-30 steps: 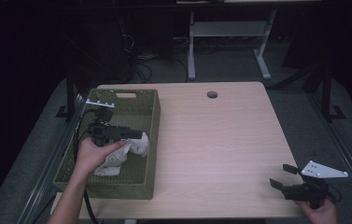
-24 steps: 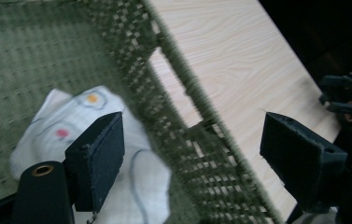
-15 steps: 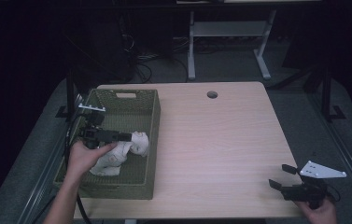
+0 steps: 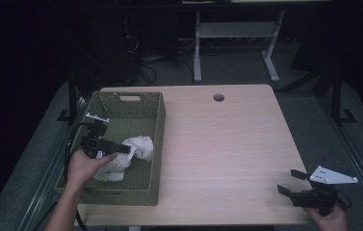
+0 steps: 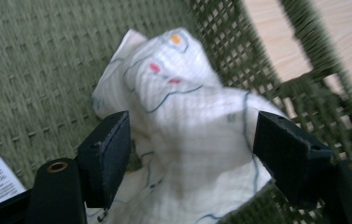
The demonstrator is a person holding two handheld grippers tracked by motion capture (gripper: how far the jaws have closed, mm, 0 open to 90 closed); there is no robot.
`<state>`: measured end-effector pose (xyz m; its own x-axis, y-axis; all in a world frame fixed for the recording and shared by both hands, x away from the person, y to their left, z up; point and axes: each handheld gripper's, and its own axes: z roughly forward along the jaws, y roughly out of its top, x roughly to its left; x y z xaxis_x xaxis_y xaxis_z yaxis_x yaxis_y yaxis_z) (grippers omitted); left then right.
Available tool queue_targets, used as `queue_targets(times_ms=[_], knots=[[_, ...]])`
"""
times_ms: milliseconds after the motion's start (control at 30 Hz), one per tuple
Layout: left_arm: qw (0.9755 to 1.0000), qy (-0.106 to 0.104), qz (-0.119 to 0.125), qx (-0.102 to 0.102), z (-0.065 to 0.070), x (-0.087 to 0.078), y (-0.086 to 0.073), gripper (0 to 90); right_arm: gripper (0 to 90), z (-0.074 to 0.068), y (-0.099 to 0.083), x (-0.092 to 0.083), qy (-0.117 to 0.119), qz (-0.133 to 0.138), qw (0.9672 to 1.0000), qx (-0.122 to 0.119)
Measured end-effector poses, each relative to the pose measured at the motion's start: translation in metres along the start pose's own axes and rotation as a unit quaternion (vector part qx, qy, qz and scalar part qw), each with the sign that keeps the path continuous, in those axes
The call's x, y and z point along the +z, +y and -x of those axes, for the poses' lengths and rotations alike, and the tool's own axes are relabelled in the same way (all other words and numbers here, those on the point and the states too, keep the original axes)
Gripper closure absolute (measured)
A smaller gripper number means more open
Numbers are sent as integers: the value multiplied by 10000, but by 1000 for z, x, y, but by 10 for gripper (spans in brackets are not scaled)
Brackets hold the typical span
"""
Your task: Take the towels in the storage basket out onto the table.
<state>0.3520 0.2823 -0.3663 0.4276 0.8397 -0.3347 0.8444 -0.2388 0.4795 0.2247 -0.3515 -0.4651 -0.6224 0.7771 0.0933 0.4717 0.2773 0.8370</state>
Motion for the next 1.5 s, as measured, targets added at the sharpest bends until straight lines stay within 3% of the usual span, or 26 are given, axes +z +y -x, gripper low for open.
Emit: queue_targets(times_ms=[133,300,333,367,433,600,833,1067,1167,1333,1500], knots=[[9994,228,-216,125,1,5,-1,304,172,0,0,1,2,-12,10000,-6],[9983,412,-393,136,1,11,-1,348,173,0,0,1,6,1,10000,-19],[9966,574,-543,248,2,15,-1,362,172,0,0,0,-5,-2,10000,-11],[9966,574,-543,248,2,15,-1,365,172,0,0,0,-2,0,10000,-1],[9943,727,-722,292,3,21,-2,387,172,0,0,0,-2,2,10000,9],[9924,805,-824,426,4,23,-3,483,172,0,0,1,18,-21,10000,-10],[9921,820,-833,453,4,23,-3,650,173,-1,0,1,25,-18,10000,-4],[9937,785,-658,445,4,17,-4,819,172,-1,0,1,26,7,10000,-3],[9944,743,-606,434,3,15,-4,831,172,0,0,1,21,4,10000,-12],[9975,569,-258,319,1,2,-10,833,173,0,0,0,10,7,10000,-3],[9987,449,34,222,1,-7,-16,835,172,0,1,0,10,-3,10000,-17]])
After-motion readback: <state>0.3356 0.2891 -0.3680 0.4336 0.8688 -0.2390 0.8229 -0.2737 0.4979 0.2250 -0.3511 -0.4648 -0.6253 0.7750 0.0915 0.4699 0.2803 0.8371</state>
